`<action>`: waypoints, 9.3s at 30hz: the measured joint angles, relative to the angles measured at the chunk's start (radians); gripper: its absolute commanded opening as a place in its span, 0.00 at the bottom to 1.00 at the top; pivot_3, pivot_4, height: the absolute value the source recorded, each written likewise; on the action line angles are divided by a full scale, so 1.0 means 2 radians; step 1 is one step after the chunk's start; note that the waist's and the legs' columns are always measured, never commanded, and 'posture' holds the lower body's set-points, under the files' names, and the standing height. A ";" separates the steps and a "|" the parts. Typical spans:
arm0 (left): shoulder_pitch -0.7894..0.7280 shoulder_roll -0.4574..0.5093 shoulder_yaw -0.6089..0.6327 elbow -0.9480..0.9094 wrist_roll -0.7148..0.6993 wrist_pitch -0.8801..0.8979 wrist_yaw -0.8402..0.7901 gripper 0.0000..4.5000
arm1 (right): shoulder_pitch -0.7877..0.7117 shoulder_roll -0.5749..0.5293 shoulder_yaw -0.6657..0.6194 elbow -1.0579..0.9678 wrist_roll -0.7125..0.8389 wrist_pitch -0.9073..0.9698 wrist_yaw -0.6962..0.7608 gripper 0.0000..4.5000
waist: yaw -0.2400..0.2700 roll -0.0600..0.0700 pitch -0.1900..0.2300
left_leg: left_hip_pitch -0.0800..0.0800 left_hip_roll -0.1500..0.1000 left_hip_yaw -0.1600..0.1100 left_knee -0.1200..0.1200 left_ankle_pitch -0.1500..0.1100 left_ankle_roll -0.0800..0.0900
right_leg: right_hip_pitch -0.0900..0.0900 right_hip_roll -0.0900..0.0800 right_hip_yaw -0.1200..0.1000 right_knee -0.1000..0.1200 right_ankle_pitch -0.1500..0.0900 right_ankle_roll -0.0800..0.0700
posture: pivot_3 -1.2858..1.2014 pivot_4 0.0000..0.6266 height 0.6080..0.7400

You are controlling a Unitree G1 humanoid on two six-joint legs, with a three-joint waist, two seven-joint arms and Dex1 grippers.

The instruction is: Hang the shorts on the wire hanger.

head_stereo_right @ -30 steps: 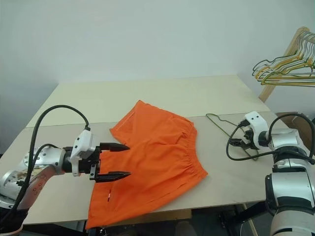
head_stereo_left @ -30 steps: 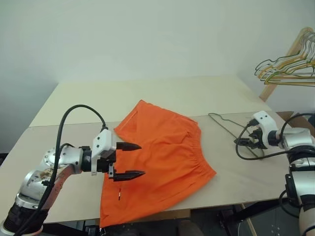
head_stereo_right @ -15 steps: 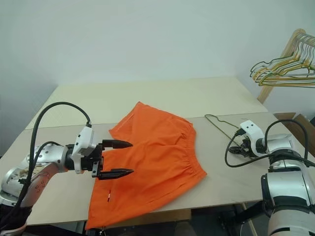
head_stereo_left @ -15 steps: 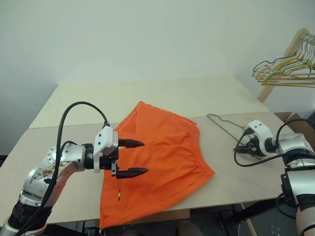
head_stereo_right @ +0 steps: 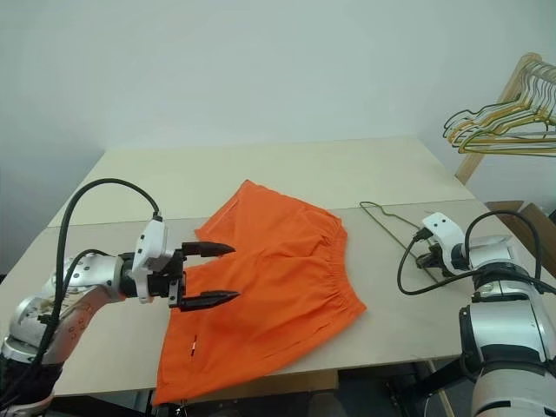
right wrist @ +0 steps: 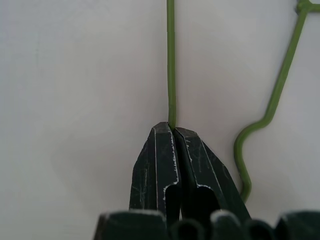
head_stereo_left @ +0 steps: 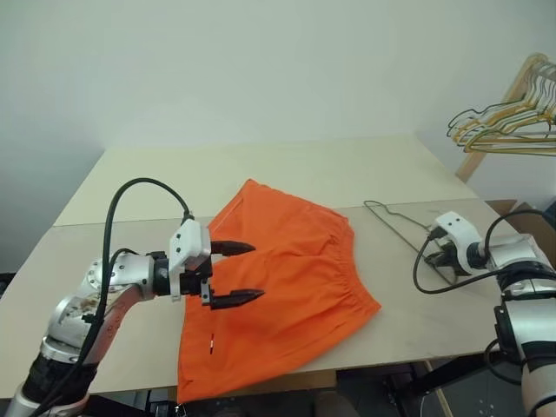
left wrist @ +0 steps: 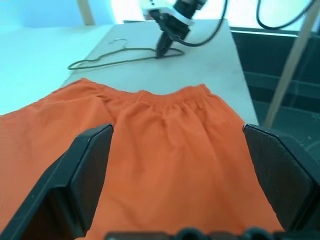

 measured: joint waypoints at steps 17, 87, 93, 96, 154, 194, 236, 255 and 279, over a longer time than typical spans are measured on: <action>-0.130 -0.225 0.151 0.119 -0.270 0.174 0.276 1.00 | 0.290 0.147 -0.076 -0.808 0.138 0.124 -0.146 0.01 | 0.027 0.000 -0.001 | -0.003 -0.001 -0.002 0.002 0.000 0.000 | -0.003 0.000 -0.001 0.004 0.001 0.002 | 0.45 0.00 1.00; -0.180 -0.083 0.164 0.182 -0.341 0.164 -0.050 0.00 | 0.223 0.032 -0.079 -0.717 0.555 0.422 0.111 0.92 | -0.017 -0.001 -0.001 | -0.002 -0.001 -0.003 0.001 -0.002 0.004 | -0.001 0.002 -0.001 -0.001 0.000 0.001 | 0.42 0.00 1.00; -0.180 -0.097 0.164 0.181 -0.341 0.154 -0.048 0.00 | 0.199 0.043 -0.058 -0.720 0.556 0.435 0.103 0.92 | -0.015 -0.001 -0.001 | -0.002 -0.001 -0.003 0.001 -0.002 0.004 | -0.001 0.001 -0.001 -0.001 0.000 0.002 | 0.42 0.00 1.00; -0.177 -0.101 0.163 0.180 -0.339 0.146 -0.047 0.00 | 0.195 0.044 -0.054 -0.724 0.562 0.443 0.101 0.92 | -0.015 -0.001 -0.001 | -0.002 -0.001 -0.003 0.001 -0.002 0.004 | -0.001 0.000 0.000 -0.001 0.001 0.002 | 0.42 0.00 1.00; -0.010 0.027 0.018 0.138 -0.026 0.024 -0.069 0.99 | 0.410 -0.201 -0.154 -0.563 0.564 0.551 0.130 0.00 | -0.003 0.002 -0.002 | -0.009 -0.001 -0.001 0.000 -0.002 0.005 | -0.009 -0.005 0.000 -0.001 0.000 0.001 | 0.42 0.00 1.00; 0.038 0.022 0.009 0.096 0.005 0.012 -0.056 0.99 | 0.404 -0.228 -0.079 -0.469 0.485 0.602 0.197 0.00 | 0.013 0.003 -0.003 | -0.009 -0.001 0.000 0.001 -0.002 0.006 | -0.008 0.001 0.001 0.000 0.001 0.001 | 0.43 0.00 1.00; 0.051 0.014 -0.011 0.081 0.029 0.003 -0.037 0.99 | 0.240 -0.208 0.178 -0.429 0.442 0.456 0.315 0.00 | 0.023 0.003 -0.003 | -0.008 -0.001 0.001 0.002 -0.002 0.005 | -0.009 0.000 0.001 0.001 0.001 0.001 | 0.46 0.00 1.00; 0.062 0.014 -0.018 0.073 0.032 0.002 -0.033 0.99 | 0.188 -0.162 0.258 -0.404 0.476 0.440 0.316 0.00 | 0.039 0.003 -0.004 | -0.009 -0.001 0.001 0.002 -0.002 0.004 | -0.010 -0.002 0.000 0.001 0.001 0.001 | 0.47 0.00 1.00; 0.063 0.014 -0.032 0.073 0.049 -0.009 -0.033 0.99 | 0.179 -0.129 0.220 -0.380 0.510 0.497 0.319 0.00 | 0.039 0.004 -0.004 | -0.009 -0.001 0.001 0.002 -0.002 0.004 | -0.010 -0.005 -0.001 0.000 0.001 0.001 | 0.47 0.00 1.00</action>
